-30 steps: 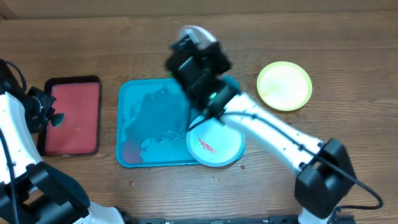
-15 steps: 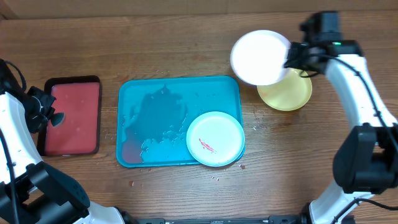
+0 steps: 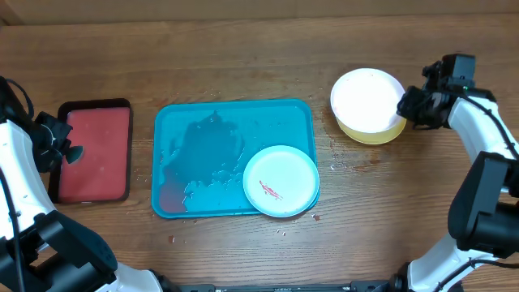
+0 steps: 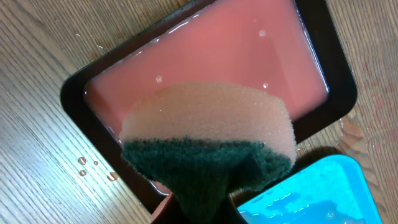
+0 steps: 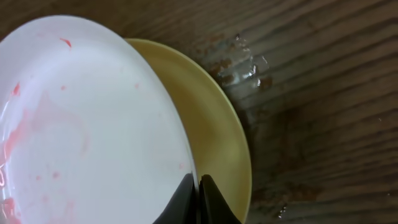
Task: Clean dirty plates on tray and stack at the side
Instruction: 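Lift the white plate with the right gripper and stack it on the yellow plate, then return the right gripper to the second white plate and grasp its rim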
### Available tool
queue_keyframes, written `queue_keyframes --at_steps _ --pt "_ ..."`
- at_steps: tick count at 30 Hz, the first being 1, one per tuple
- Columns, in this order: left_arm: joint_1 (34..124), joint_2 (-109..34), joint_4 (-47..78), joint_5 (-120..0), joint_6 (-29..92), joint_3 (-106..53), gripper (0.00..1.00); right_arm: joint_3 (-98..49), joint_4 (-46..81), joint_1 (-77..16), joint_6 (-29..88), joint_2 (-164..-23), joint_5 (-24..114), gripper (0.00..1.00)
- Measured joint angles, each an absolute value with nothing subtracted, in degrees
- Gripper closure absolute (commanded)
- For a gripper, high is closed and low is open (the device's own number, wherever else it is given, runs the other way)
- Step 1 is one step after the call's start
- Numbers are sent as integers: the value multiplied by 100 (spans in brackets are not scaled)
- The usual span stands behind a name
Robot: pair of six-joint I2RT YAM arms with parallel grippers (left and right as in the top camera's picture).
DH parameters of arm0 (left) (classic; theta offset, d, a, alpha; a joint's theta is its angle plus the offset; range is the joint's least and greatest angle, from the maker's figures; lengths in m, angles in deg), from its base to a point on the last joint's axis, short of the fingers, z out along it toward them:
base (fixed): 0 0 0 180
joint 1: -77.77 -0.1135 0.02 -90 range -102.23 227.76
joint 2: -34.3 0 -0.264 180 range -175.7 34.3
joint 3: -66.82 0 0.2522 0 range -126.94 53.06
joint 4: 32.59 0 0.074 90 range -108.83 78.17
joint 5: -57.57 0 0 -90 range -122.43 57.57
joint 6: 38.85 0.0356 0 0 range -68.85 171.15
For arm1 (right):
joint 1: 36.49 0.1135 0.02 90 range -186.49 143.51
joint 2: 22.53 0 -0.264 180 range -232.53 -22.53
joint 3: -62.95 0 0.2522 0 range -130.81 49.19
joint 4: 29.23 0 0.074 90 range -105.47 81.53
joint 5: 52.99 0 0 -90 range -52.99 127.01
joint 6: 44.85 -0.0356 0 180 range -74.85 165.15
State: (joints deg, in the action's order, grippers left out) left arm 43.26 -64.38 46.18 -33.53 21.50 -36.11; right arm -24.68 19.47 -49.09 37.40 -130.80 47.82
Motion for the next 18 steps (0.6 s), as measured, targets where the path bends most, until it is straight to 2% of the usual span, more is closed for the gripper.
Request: queue_keyframes --at_steps 5,6,7,9,10,14,18 --pt "4326 -6438 4621 -3353 2150 -3610 96 -2245 1851 -4912 3554 -13080 4299 95" --pt "4326 -6438 4621 -3353 2150 -3610 96 -2242 1849 -4912 3524 -13080 4229 83" --pt "4326 -6438 4621 -3353 2150 -3610 96 -2242 1827 -4912 3500 -13080 4163 59" --pt "4326 -6440 4621 -3355 2150 -3610 96 -2242 1794 -4912 3458 -13080 4124 4" --pt "4326 -6440 4618 -3355 2150 -3610 96 -2242 1803 -4909 3452 -13080 4100 0" --pt "4326 -6440 4618 -3355 2150 -3610 96 -2242 1823 -4909 3449 -13080 4220 0" --pt "4326 -6440 4618 -3355 2150 -3610 96 -2242 1814 -4881 3709 -13080 5003 8"
